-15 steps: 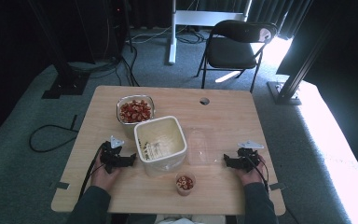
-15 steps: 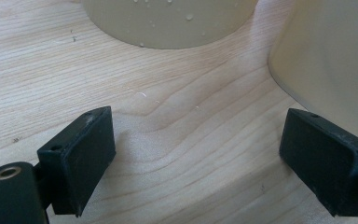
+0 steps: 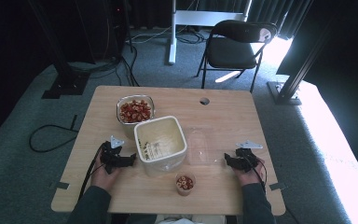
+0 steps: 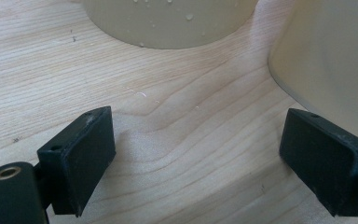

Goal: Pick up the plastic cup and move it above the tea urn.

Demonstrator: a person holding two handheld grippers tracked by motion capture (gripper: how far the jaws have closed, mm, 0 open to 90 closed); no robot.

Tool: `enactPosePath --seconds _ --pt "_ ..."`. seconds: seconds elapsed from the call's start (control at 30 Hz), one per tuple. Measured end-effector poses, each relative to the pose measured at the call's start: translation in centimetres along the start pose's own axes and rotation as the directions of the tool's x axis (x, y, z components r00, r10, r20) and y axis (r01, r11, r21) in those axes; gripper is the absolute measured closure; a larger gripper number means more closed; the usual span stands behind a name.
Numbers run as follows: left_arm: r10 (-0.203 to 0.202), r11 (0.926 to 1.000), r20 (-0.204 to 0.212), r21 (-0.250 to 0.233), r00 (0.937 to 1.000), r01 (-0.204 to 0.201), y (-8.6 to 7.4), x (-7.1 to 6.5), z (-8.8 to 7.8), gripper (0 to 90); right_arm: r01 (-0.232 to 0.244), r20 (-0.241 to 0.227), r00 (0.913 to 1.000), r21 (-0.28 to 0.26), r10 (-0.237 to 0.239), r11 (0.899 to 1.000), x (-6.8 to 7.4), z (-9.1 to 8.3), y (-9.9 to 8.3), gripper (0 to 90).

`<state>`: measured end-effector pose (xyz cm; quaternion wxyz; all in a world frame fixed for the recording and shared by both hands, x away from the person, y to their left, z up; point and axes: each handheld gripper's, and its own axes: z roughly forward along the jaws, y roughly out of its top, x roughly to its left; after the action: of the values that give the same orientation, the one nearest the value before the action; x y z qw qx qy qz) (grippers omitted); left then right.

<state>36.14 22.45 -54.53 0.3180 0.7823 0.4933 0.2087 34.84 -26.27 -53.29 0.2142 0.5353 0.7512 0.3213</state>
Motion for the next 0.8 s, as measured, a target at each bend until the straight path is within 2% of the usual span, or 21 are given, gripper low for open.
enactPosePath --seconds 0.07,0.2,0.27,0.37,0.43,0.47,0.53,0.57,0.6,0.63,0.67,0.7,0.8 --pt "0.000 1.0000 0.000 0.000 1.0000 0.000 0.0 0.0 0.0 11.0 0.008 -0.013 0.9999 -0.037 -0.008 0.999 0.9 -0.8 0.6 41.1" --pt "0.000 1.0000 0.000 0.000 1.0000 0.000 0.0 0.0 0.0 11.0 0.038 -0.067 0.9968 -0.100 -0.044 0.994 3.3 -1.9 2.1 41.2" --pt "0.000 1.0000 0.000 0.000 1.0000 0.000 0.0 0.0 0.0 11.0 0.055 -0.040 0.9974 -0.121 -0.060 0.991 4.3 -2.1 2.7 42.8" --pt "0.000 1.0000 0.000 0.000 1.0000 0.000 0.0 0.0 0.0 11.0 0.047 -0.030 0.9982 -0.131 -0.051 0.990 4.7 -2.2 3.2 42.2" --pt "0.000 1.0000 0.000 0.000 1.0000 0.000 0.0 0.0 0.0 11.0 0.020 -0.053 0.9982 -0.137 -0.027 0.990 4.9 -2.4 3.3 42.0" --pt "0.000 1.0000 0.000 0.000 1.0000 0.000 0.0 0.0 0.0 11.0 0.015 -0.047 0.9987 -0.140 -0.021 0.990 5.0 -2.5 3.3 42.3" --pt "0.000 1.0000 0.000 0.000 1.0000 0.000 0.0 0.0 0.0 11.0 0.021 -0.076 0.9966 -0.125 -0.031 0.992 5.5 -2.8 3.2 43.5" --pt "0.000 1.0000 0.000 0.000 1.0000 0.000 0.0 0.0 0.0 11.0 0.021 -0.076 0.9966 -0.125 -0.031 0.992 5.5 -2.8 3.2 43.5" --pt "0.000 1.0000 0.000 0.000 1.0000 0.000 0.0 0.0 0.0 11.0 0.050 -0.114 0.9918 -0.075 -0.058 0.996 6.1 -2.9 3.1 46.2" --pt "0.000 1.0000 0.000 0.000 1.0000 0.000 0.0 0.0 0.0 11.0 0.050 -0.114 0.9918 -0.075 -0.058 0.996 6.1 -2.9 3.1 46.2" --pt "0.000 1.0000 0.000 0.000 1.0000 0.000 0.0 0.0 0.0 11.0 0.068 -0.120 0.9901 -0.049 -0.073 0.997 6.4 -2.8 3.0 46.2" --pt "0.000 1.0000 0.000 0.000 1.0000 0.000 0.0 0.0 0.0 11.0 0.097 -0.120 0.9880 -0.012 -0.097 0.995 6.5 -2.3 3.0 55.2" --pt "0.000 1.0000 0.000 0.000 1.0000 0.000 0.0 0.0 0.0 11.0 0.098 -0.064 0.9931 -0.015 -0.098 0.995 5.8 -2.0 3.6 65.4"
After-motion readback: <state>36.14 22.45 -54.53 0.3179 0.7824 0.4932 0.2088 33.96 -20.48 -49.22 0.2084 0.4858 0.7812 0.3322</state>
